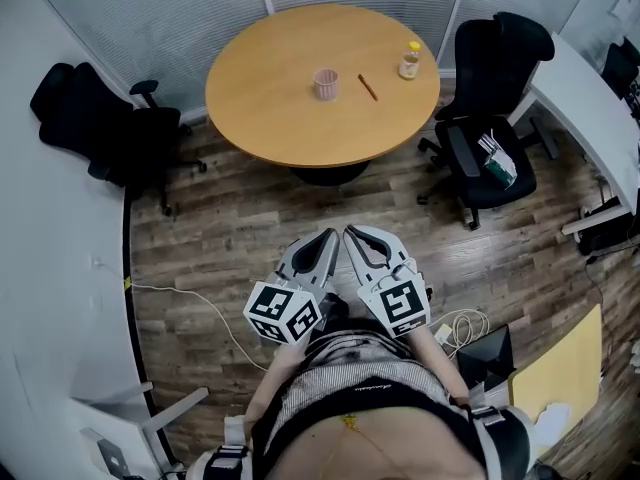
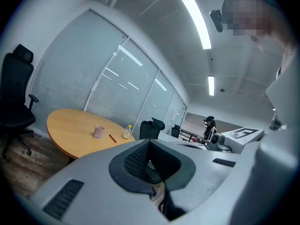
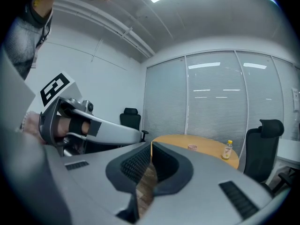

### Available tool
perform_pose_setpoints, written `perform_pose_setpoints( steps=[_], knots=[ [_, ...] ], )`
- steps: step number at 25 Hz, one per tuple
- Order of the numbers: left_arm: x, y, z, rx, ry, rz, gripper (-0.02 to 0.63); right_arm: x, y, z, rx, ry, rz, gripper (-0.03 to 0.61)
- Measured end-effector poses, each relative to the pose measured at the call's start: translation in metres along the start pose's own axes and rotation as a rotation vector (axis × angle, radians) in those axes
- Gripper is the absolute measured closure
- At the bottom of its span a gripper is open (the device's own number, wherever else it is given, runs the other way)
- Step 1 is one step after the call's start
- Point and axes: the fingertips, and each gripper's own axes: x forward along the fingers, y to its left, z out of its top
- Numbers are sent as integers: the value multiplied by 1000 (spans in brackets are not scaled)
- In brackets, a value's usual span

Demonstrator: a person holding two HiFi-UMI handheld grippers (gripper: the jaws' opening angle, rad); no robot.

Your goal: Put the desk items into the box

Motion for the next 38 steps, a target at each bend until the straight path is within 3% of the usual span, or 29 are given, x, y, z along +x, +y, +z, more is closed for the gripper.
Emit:
perform_pose_setpoints(
  steps=[19, 38],
  knots=[
    [16, 89, 28, -14, 40, -50, 612, 92, -5, 4, 16, 32, -66, 554],
    [13, 96, 23, -38, 63, -56, 612, 90, -3, 3, 31, 28, -86, 554]
  ],
)
